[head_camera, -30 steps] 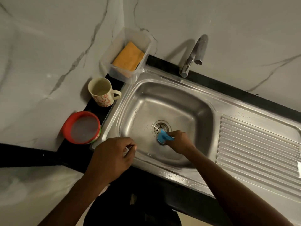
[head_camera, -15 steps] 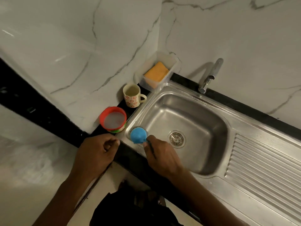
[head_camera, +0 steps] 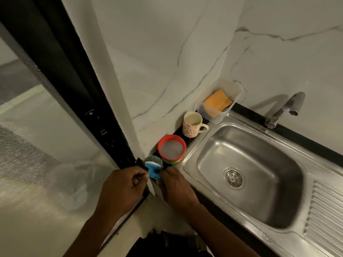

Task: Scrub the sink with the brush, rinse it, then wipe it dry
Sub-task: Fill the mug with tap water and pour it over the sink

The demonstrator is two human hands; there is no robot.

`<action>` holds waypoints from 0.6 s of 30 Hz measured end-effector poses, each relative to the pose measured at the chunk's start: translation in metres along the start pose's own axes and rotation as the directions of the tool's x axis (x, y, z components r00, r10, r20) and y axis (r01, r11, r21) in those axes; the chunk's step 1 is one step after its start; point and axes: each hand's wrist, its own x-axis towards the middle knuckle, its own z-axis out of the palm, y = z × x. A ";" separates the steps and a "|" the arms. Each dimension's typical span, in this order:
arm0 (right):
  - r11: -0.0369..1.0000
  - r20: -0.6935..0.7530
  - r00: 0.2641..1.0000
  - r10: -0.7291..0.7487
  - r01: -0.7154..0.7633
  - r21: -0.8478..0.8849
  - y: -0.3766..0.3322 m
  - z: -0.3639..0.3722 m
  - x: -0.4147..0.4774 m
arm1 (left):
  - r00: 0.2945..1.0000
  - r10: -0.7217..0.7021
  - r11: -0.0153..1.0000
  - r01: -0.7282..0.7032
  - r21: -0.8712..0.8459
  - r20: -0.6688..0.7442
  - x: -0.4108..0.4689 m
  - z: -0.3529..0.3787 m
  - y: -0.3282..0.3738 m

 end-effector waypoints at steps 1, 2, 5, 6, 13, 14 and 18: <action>1.000 -0.006 1.000 0.016 -0.016 -0.004 0.000 0.007 0.003 | 1.000 -0.004 1.000 0.005 -0.010 0.009 0.002 -0.002 -0.006; 0.999 -0.016 0.999 0.037 -0.037 -0.009 0.000 0.013 0.004 | 1.000 -0.005 1.000 0.005 -0.014 0.018 0.004 -0.003 -0.011; 0.995 -0.056 0.993 0.101 -0.102 -0.010 0.001 0.024 0.005 | 0.999 0.012 1.000 -0.011 -0.016 0.053 0.010 -0.005 -0.024; 0.993 -0.066 0.991 0.115 -0.116 -0.014 0.001 0.027 0.005 | 0.998 0.024 1.000 -0.022 -0.021 0.066 0.012 -0.005 -0.027; 0.986 -0.096 0.986 0.138 -0.146 -0.082 0.005 0.046 0.008 | 0.984 0.079 0.996 -0.072 -0.045 0.162 0.030 0.000 -0.032; 0.984 -0.099 0.984 0.148 -0.157 -0.090 0.005 0.048 0.008 | 0.980 0.082 0.996 -0.075 -0.045 0.179 0.032 0.001 -0.031; 0.975 -0.128 0.978 0.162 -0.179 -0.135 0.005 0.055 0.005 | 0.966 0.109 0.994 -0.100 -0.051 0.236 0.039 0.006 -0.033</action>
